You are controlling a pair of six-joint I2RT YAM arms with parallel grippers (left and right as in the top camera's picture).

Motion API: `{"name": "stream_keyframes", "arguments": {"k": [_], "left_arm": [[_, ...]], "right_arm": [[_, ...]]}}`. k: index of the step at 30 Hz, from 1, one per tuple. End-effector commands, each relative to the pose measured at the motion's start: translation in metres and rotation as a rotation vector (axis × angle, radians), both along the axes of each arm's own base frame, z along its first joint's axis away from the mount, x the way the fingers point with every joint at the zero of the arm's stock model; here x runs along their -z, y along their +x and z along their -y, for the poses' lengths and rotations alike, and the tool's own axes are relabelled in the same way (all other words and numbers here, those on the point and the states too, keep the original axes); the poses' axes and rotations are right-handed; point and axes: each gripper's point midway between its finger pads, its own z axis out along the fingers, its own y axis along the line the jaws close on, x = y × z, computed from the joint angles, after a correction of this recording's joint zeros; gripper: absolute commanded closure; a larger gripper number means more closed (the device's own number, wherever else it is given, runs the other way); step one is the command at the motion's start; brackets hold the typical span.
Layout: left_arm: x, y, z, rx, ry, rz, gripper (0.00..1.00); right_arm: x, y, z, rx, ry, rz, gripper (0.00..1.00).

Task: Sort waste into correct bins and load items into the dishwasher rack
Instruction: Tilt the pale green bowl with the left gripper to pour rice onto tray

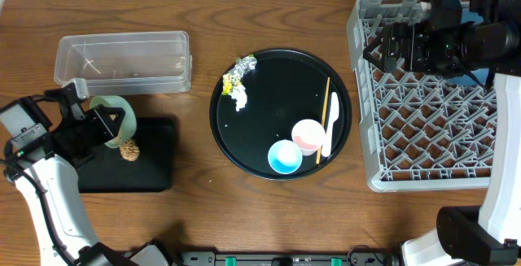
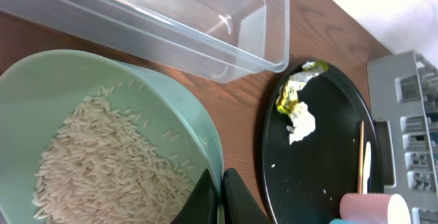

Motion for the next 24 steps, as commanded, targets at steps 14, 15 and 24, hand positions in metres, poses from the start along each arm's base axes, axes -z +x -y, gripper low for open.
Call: {"name": "stream_keyframes", "arguments": {"k": [14,15,24], "left_arm": [[-0.014,0.006,0.022,0.108,-0.12,0.146,0.94],[-0.012,0.005,0.024,0.111,-0.13,0.144,0.94],[-0.02,-0.006,0.014,0.1,-0.241,0.254,0.94]], "right_arm": [[-0.001,-0.002,-0.003,-0.017,-0.003,0.007,0.01],[-0.001,-0.002,-0.003,-0.017,-0.003,0.007,0.01],[-0.001,-0.002,-0.003,-0.017,-0.003,0.007,0.01]]}}
